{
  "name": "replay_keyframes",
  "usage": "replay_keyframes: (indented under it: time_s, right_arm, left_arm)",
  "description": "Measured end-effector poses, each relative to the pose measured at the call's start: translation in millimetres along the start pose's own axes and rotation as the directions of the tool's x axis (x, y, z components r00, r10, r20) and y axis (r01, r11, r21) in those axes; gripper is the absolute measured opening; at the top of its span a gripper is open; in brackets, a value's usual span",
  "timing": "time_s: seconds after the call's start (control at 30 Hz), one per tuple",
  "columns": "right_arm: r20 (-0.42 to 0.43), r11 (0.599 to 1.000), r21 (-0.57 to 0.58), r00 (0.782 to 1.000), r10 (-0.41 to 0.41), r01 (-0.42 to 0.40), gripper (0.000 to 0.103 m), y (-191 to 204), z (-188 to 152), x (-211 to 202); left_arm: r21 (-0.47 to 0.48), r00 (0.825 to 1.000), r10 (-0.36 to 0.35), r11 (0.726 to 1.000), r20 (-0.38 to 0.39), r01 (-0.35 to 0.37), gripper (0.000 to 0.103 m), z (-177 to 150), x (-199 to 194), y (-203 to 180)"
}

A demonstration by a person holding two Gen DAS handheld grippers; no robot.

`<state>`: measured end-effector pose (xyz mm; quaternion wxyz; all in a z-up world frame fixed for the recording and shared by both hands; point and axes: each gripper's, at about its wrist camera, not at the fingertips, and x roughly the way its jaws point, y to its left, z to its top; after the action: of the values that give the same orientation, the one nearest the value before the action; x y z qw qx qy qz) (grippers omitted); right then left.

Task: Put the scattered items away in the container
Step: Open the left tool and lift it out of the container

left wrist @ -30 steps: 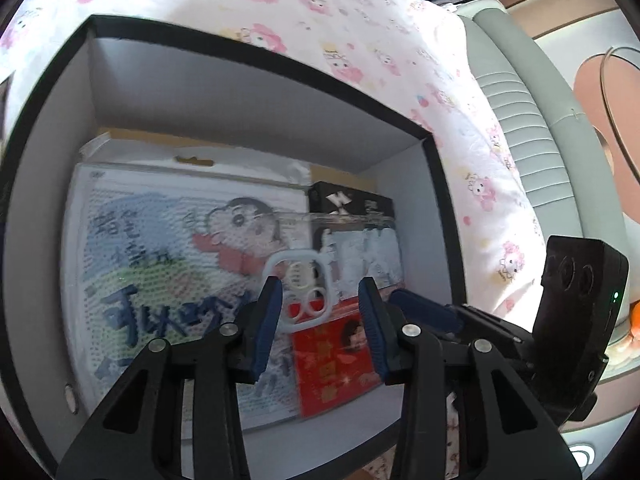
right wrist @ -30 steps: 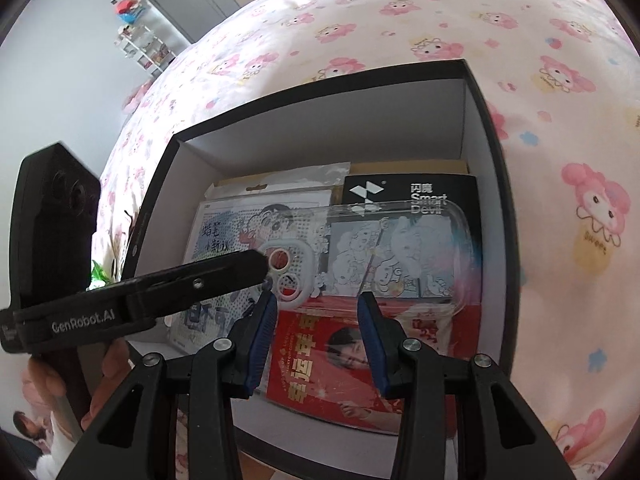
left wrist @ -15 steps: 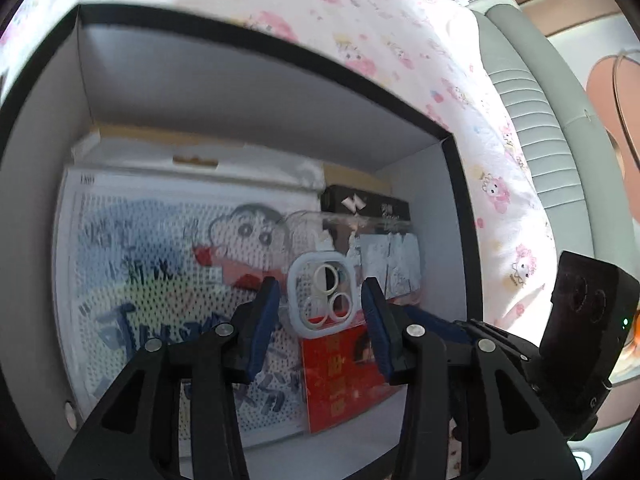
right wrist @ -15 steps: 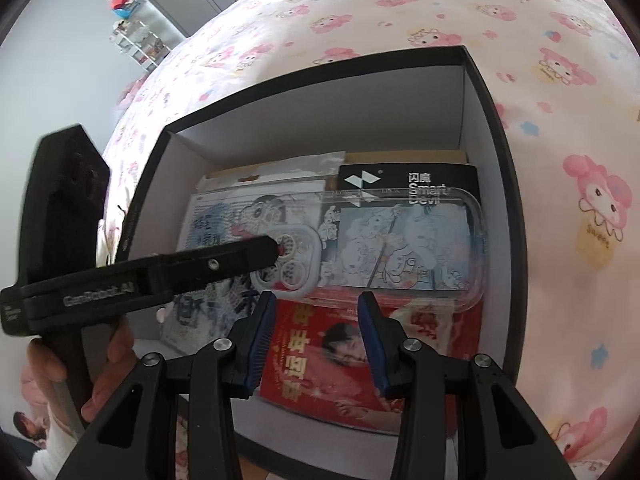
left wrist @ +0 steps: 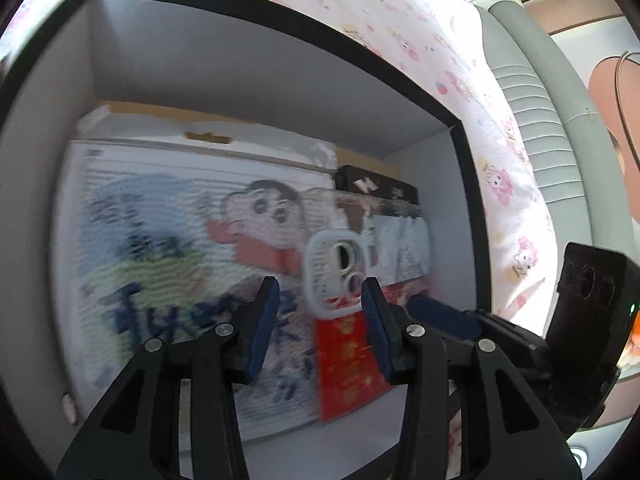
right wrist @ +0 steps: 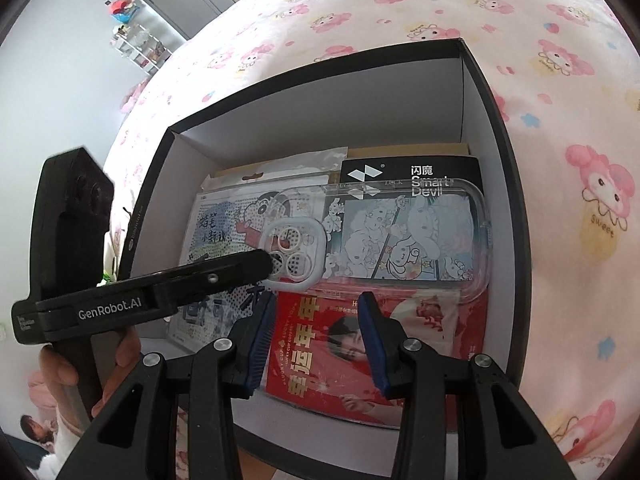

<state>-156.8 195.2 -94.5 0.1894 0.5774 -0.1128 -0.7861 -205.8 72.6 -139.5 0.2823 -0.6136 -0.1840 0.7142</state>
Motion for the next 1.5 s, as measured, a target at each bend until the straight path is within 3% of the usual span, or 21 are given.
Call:
replay_keyframes:
  time_s: [0.17, 0.23, 0.3, 0.37, 0.47, 0.67, 0.77, 0.87, 0.97, 1.1, 1.2, 1.3, 1.5]
  right_arm:
    - [0.007, 1.000, -0.011, 1.000, -0.023, 0.023, 0.038, 1, 0, 0]
    - [0.035, 0.999, -0.012, 0.999, -0.033, 0.033, 0.038, 1, 0, -6]
    - [0.065, 0.999, -0.014, 0.997, -0.040, 0.041, 0.038, 1, 3, -11]
    - [0.093, 0.999, -0.011, 0.995, -0.047, 0.048, 0.037, 0, 6, -11]
    - [0.063, 0.999, -0.015, 0.997, -0.050, 0.051, 0.037, 0, 10, 0]
    - [0.021, 0.999, -0.017, 0.999, -0.046, 0.047, 0.037, 0, 8, 13]
    - [0.026, 1.000, -0.002, 0.999, -0.025, 0.025, 0.037, -1, 9, 11]
    - [0.055, 0.997, -0.024, 0.996, -0.074, 0.075, 0.037, 3, 6, 4]
    - [0.112, 0.993, -0.030, 0.987, -0.114, 0.118, 0.037, 9, 6, -13]
    - [0.237, 0.980, -0.019, 0.953, -0.190, 0.200, 0.037, 22, -6, -54]
    - [0.292, 0.980, -0.003, 0.937, -0.191, 0.200, 0.037, 32, -22, -80]
    - [0.329, 0.981, -0.014, 0.927, -0.178, 0.194, 0.037, 49, -39, -100]
    - [0.345, 0.983, -0.058, 0.927, -0.145, 0.175, 0.037, 82, -71, -115]
  left_arm:
    - [0.023, 0.999, 0.025, 0.999, 0.033, -0.025, 0.043, -2, -11, -10]
    - [0.026, 0.996, 0.071, 0.997, 0.053, -0.072, 0.042, -2, -18, -10]
    - [0.025, 0.991, 0.121, 0.992, 0.064, -0.123, 0.032, 1, -20, -11]
    - [0.012, 0.989, 0.142, 0.990, 0.049, -0.143, 0.030, 8, -14, -12]
    - [-0.025, 0.984, 0.178, 0.984, 0.002, -0.178, 0.026, 18, 8, -9]
    - [-0.051, 0.990, 0.141, 0.989, 0.006, -0.140, 0.025, 22, 13, -5]
    - [0.009, 0.990, 0.127, 0.992, 0.054, -0.128, 0.025, 16, 2, -16]
    - [0.056, 0.989, 0.127, 0.990, 0.077, -0.131, 0.025, 10, -4, -27]
    - [0.111, 0.978, 0.150, 0.980, 0.146, -0.167, 0.025, -2, -20, -44]
    - [0.133, 0.958, 0.156, 0.972, 0.241, -0.192, 0.029, -27, -54, -63]
    - [0.189, 0.944, 0.164, 0.956, 0.288, -0.224, 0.029, -53, -82, -76]
    - [0.215, 0.940, 0.138, 0.954, 0.312, -0.211, 0.029, -76, -106, -87]
    - [0.214, 0.933, 0.115, 0.957, 0.341, -0.196, 0.031, -111, -133, -93]
